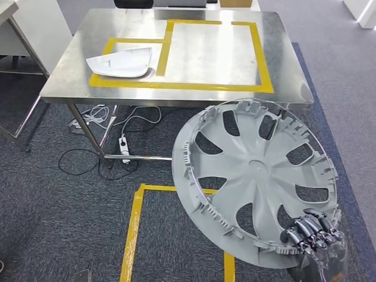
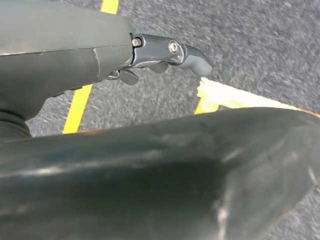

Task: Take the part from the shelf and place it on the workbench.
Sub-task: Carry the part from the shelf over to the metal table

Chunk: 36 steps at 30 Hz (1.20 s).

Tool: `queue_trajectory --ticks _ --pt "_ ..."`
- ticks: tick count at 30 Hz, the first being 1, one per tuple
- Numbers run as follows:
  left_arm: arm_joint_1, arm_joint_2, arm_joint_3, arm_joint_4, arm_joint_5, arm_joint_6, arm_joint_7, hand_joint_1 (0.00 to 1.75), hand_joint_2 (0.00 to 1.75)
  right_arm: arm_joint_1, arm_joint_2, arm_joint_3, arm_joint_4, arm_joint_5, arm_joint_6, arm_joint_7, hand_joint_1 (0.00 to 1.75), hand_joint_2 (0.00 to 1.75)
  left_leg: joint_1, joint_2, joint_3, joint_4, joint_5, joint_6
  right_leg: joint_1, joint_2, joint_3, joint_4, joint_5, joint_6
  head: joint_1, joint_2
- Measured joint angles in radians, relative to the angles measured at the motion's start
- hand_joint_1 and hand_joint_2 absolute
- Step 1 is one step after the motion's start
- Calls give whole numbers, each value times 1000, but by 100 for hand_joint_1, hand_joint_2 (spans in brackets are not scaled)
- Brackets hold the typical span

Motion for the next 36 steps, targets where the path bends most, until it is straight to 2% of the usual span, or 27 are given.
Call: queue_trajectory --ticks 1,2,3,4,6,7,8,10,12,13,14,16,17,18,19,21,22,23,24,27,28,32,36 --pt "-1 0 0 0 0 0 0 0 0 0 0 0 0 1 0 0 175 175 -2 0 2 0 -2 4 1 4 -41 65 -19 1 1 0" --pt "-1 -1 0 0 0 0 0 0 0 1 0 0 0 2 0 1 175 175 -5 -1 5 0 -5 6 1 5 -75 113 -25 2 2 0" --pt "-1 -2 0 0 0 -1 0 0 0 2 0 1 0 3 0 1 175 175 -7 -3 10 0 -9 8 2 6 -94 128 -12 2 2 0" --pt "-1 -2 0 0 0 -1 0 0 0 3 0 1 0 3 0 1 175 175 -9 -5 16 0 -14 8 3 6 -94 106 20 0 3 0" --pt "-1 -3 0 0 0 -1 0 0 0 5 0 1 1 4 0 2 175 175 -11 -10 30 0 -24 6 7 8 -49 -15 102 -9 4 0" --pt "-1 -3 0 0 0 -1 0 0 0 4 0 0 0 4 0 2 175 175 -13 -12 34 3 -29 3 9 9 -21 -74 125 -15 4 0" --pt "-2 -4 0 0 0 -1 0 0 0 3 0 0 0 4 0 2 175 175 -14 -13 35 4 -33 -1 11 11 -2 -112 135 -20 3 0" --pt "-3 -5 0 0 0 -1 1 0 0 2 0 0 -1 4 0 2 175 175 -15 -14 34 6 -37 -10 14 12 12 -134 129 -27 1 0" --pt "-4 -5 0 0 0 -1 1 0 0 3 0 0 -1 4 0 3 175 175 -13 -13 35 12 -46 -20 10 11 18 -140 129 -36 0 0" --pt "-4 -5 0 0 0 0 0 0 0 4 0 0 -1 4 0 4 175 175 -12 -11 27 33 -61 -26 7 8 22 -143 129 -41 -2 0" --pt "-4 -5 0 0 0 0 0 0 0 4 0 -1 -1 4 0 5 175 175 -10 -10 8 77 -85 -33 3 6 27 -147 128 -45 -5 0" --pt "-3 -5 0 0 0 0 0 0 0 3 0 -1 -1 5 0 6 175 175 -1 -8 -57 207 -142 -46 0 2 32 -147 124 -49 -9 0" --pt "-2 -4 0 0 0 0 0 0 0 3 0 -2 -1 6 0 6 175 175 5 -8 -88 262 -157 -51 -1 1 34 -147 123 -49 -9 0" --pt "-1 -4 0 0 0 0 0 0 0 3 0 -2 -1 8 0 7 175 175 9 -7 -106 286 -152 -55 -2 1 37 -147 120 -48 -9 0" --pt "0 -4 0 0 0 0 0 0 0 4 0 -2 0 9 0 7 175 175 13 -7 -105 272 -127 -59 -4 2 41 -147 118 -45 -9 0" --pt "0 -4 0 0 0 -1 0 0 0 5 0 -2 0 9 0 8 175 175 20 -4 -59 152 -46 -63 -9 2 50 -147 111 -37 -9 0" --pt "-1 -4 0 0 0 -1 0 0 0 5 0 -2 0 9 0 9 175 175 20 -2 -33 87 -18 -63 -8 3 54 -146 107 -30 -10 0" --pt "-2 -4 0 0 0 -1 0 0 0 4 0 -2 0 8 0 11 175 175 20 0 -15 41 -3 -61 -7 3 55 -145 104 -24 -11 0" --pt "-2 -5 0 0 0 -1 0 0 0 4 0 -2 0 7 0 13 175 175 20 1 -6 18 -1 -59 -5 3 55 -144 101 -23 -10 0" --pt "-1 -6 0 0 0 -2 0 0 0 4 0 -1 0 3 0 19 175 175 19 -1 -7 10 -2 -53 -3 3 57 -150 103 -29 -7 0" --pt "0 -6 0 0 0 -3 0 0 0 3 0 -1 0 1 0 19 175 175 18 -1 -7 10 -2 -51 -4 2 59 -154 105 -28 -7 0" --pt "-1 -7 1 0 0 -4 0 0 0 2 0 1 0 -2 0 21 175 175 16 -1 -6 10 -4 -41 -5 2 67 -168 110 -16 -7 0" --pt "-1 -6 1 0 0 -9 0 0 0 3 0 1 0 -1 0 30 175 175 13 -1 -6 11 -6 -37 -8 2 68 -172 111 -1 -8 0"
